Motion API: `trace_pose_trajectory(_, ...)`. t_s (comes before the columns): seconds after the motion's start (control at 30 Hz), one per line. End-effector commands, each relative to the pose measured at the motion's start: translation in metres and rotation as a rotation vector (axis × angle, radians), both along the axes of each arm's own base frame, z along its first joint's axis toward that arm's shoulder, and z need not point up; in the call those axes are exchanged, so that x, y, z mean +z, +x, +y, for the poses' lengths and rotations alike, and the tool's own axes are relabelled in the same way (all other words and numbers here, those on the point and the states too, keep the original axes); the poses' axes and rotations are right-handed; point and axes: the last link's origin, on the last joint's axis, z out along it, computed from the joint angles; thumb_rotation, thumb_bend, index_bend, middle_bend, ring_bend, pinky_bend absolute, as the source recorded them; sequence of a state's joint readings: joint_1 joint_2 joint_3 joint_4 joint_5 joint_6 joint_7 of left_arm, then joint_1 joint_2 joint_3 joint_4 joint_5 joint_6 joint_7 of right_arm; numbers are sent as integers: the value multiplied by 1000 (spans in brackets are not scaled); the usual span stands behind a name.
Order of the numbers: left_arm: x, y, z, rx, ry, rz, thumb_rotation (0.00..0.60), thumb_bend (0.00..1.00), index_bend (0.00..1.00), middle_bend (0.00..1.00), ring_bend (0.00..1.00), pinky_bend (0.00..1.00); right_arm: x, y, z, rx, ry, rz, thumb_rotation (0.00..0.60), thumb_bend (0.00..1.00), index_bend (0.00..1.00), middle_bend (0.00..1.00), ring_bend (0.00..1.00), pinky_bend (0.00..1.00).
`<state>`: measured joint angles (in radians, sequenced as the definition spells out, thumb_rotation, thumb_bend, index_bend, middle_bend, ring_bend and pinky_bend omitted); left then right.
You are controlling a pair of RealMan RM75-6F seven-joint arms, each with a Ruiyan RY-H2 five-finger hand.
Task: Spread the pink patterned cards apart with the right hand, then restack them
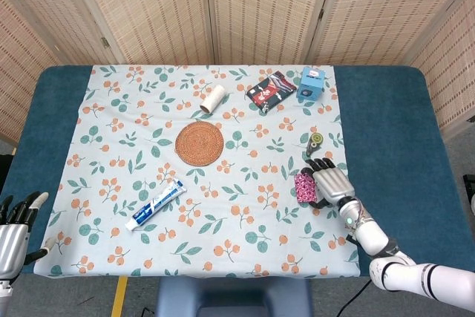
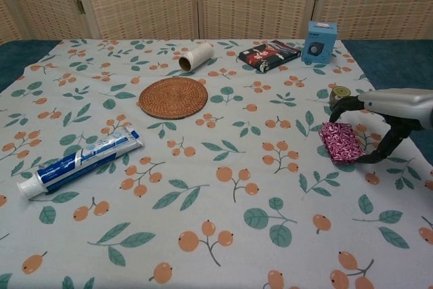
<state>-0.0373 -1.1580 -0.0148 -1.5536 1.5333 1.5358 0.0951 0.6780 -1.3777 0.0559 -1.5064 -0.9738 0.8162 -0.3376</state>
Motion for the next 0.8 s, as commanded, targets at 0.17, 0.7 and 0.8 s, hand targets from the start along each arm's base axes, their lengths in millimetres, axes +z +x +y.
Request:
trace_pose_trajectory(0.17, 0, 0, 0, -2, 3, -1, 600, 284, 138, 129, 209, 0, 0, 0, 0, -2, 2, 6, 540, 267, 176, 94, 0, 0)
trace_pose_trajectory(0.7, 0, -1, 0, -3, 9, -3, 600, 284, 133, 129, 210, 0, 4, 0, 1, 2, -4, 18, 542, 267, 130, 93, 0, 0)
trace_pose_trajectory(0.8, 1, 0, 1, -6, 12, -2, 600, 284, 133, 129, 210, 0, 14, -1, 4, 9, -34, 17, 541, 268, 131, 93, 0, 0)
